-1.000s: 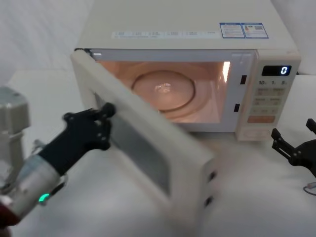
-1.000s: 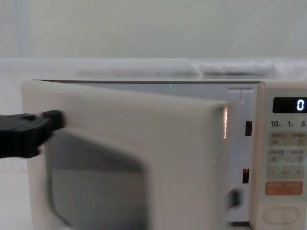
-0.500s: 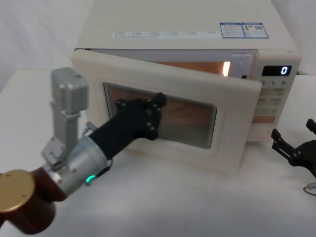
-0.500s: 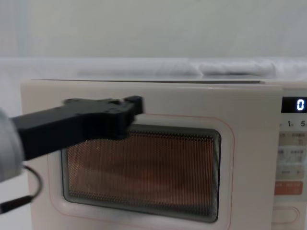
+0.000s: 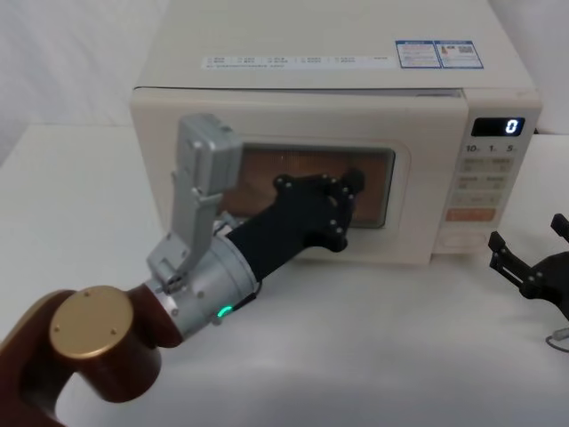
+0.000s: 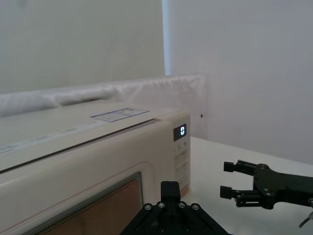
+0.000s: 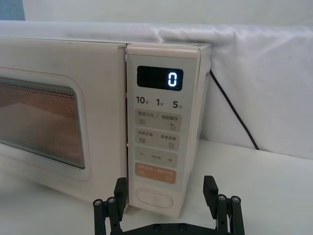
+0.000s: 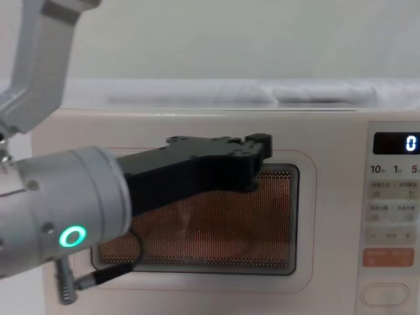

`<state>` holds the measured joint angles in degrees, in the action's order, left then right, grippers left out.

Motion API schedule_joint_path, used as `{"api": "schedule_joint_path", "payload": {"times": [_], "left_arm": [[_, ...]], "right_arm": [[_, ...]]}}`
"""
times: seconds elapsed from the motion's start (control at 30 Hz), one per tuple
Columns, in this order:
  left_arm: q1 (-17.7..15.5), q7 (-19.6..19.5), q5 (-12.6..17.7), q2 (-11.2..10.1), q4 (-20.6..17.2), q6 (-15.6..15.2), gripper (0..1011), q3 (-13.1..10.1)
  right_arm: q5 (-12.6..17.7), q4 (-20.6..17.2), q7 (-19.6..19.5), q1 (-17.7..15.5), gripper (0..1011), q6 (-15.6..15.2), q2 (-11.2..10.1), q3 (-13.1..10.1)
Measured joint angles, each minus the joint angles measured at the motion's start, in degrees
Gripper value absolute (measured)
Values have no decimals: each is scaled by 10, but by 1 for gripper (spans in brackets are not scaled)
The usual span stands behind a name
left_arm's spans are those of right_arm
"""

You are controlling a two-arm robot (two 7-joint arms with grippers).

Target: Press the button to open the microwave door with one hand; close the microwave door with the other hand.

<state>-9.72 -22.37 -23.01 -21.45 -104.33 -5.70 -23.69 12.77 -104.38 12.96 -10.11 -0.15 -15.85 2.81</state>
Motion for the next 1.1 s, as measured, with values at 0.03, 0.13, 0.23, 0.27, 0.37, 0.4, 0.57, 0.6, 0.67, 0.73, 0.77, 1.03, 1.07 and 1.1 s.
{"api": "schedule_joint_path", "payload": {"times": [0.03,0.13,0.23,0.27,0.37,0.4,0.57,0.6,0.67,0.73,0.77,1.03,1.07,1.1], "left_arm": [[-3,2,2,2,1,0,0,-4],[-8,7,6,5,3,-1,0,-10],[-14,17,13,11,6,-3,0,-14],[-15,19,14,12,7,-4,0,-15],[-21,28,20,18,13,-7,0,-17],[-23,31,22,20,15,-8,0,-17],[-33,53,36,38,29,-12,0,-18],[-36,61,41,45,34,-13,0,-17],[-41,71,49,56,44,-13,0,-16],[-44,75,54,62,48,-13,0,-16],[-46,76,56,65,51,-13,0,-16],[-68,73,74,88,81,-13,0,-21],[-71,72,76,89,84,-14,0,-21],[-72,72,77,90,86,-14,0,-22]], "right_arm": [[0,0,0,0,1002,0,0,0],[0,0,0,0,1002,0,0,0],[0,0,0,0,1002,0,0,0],[0,0,0,0,1002,0,0,0],[0,0,0,0,1002,0,0,0],[0,0,0,0,1002,0,0,0],[0,0,0,0,1002,0,0,0],[0,0,0,0,1002,0,0,0],[0,0,0,0,1002,0,0,0],[0,0,0,0,1002,0,0,0],[0,0,0,0,1002,0,0,0],[0,0,0,0,1002,0,0,0],[0,0,0,0,1002,0,0,0],[0,0,0,0,1002,0,0,0]]}}
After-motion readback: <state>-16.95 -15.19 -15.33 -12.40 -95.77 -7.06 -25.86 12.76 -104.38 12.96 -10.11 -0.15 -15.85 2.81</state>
